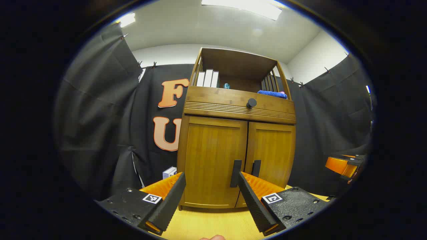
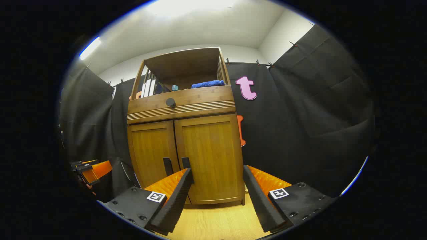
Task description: Open the right door of the double-door shoe cabinet with the right hand, and open the left door with the left hand.
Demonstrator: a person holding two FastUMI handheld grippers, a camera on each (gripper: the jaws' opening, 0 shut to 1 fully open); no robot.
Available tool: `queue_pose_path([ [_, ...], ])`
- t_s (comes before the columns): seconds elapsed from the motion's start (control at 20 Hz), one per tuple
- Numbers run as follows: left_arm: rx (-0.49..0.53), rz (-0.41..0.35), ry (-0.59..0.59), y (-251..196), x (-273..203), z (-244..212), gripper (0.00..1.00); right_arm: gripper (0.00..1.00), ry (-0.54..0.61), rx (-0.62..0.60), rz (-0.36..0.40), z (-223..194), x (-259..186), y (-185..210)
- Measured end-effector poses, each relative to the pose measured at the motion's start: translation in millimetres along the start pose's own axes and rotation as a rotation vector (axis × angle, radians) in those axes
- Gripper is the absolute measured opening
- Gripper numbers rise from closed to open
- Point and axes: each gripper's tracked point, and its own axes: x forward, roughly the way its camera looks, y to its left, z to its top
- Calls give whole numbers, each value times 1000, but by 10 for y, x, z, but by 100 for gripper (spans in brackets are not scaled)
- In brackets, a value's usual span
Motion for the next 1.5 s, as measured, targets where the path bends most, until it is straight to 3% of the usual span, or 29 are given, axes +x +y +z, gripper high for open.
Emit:
queue_pose_path([
  [1.35,-9,7,28,25,66,-97,92,97,24,15,-14,-109,42,-50],
  [1.4,-8,8,28,27,76,-97,95,97,25,16,-17,-107,44,-60],
  [1.5,-6,11,24,31,77,-81,92,97,25,17,-23,-109,71,-77],
])
